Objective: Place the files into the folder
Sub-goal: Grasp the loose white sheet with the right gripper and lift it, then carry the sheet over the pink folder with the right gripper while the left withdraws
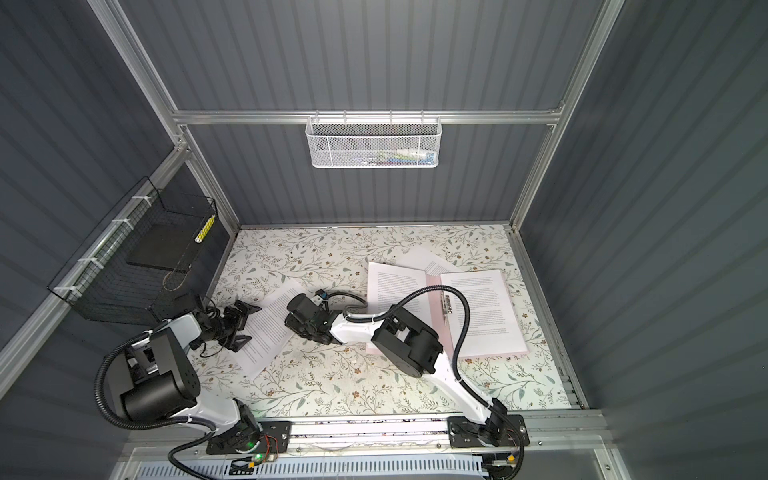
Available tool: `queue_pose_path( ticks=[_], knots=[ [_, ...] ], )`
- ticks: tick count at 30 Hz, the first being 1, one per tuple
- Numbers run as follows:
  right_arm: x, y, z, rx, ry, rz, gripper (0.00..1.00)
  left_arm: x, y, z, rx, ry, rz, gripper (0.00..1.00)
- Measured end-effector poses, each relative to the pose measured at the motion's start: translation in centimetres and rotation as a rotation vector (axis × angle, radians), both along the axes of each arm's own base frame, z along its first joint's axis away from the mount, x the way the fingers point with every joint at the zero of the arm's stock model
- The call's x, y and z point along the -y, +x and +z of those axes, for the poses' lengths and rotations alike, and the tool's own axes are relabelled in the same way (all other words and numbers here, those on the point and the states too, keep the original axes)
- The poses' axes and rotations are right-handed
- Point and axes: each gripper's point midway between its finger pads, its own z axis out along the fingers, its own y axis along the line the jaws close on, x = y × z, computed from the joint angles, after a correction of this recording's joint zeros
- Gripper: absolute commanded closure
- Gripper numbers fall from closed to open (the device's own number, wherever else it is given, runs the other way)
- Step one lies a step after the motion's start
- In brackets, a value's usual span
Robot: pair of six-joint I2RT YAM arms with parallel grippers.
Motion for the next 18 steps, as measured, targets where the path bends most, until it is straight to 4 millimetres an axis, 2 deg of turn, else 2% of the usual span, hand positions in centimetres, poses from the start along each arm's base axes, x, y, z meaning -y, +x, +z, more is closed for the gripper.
queue_pose_path(
  ticks=[5, 9, 12, 14, 16, 18],
  knots=[
    [-0.2, -0.4, 0.1, 0.011, -0.003, -0.01, 1.0, 0.2, 0.2, 0.2, 0.01, -0.013, -0.005, 0.0],
    [-0.2, -0.4, 0.2, 0.036, -0.022, -0.007, 1.0, 0.4, 0.5, 0.7, 0.023, -0.032, -0.009, 0.0],
    [-0.3, -0.3, 1.2, 0.082, -0.041, 0.024, 1.0, 0.7, 0.2, 0.9, 0.009, -0.05, -0.011, 0.0],
    [-0.2, -0.5, 3.0, 0.131, -0.055, 0.059, 1.0, 1.4, -0.2, 1.1, -0.009, -0.064, -0.014, 0.0],
    [0.1, -0.6, 5.9, 0.198, -0.057, 0.096, 1.0, 2.3, -0.4, 1.8, -0.004, -0.065, -0.031, 0.0],
    [0.7, -0.9, 10.2, 0.289, -0.051, 0.141, 1.0, 3.2, -0.4, 3.6, 0.037, -0.053, -0.056, 0.0]
  ],
)
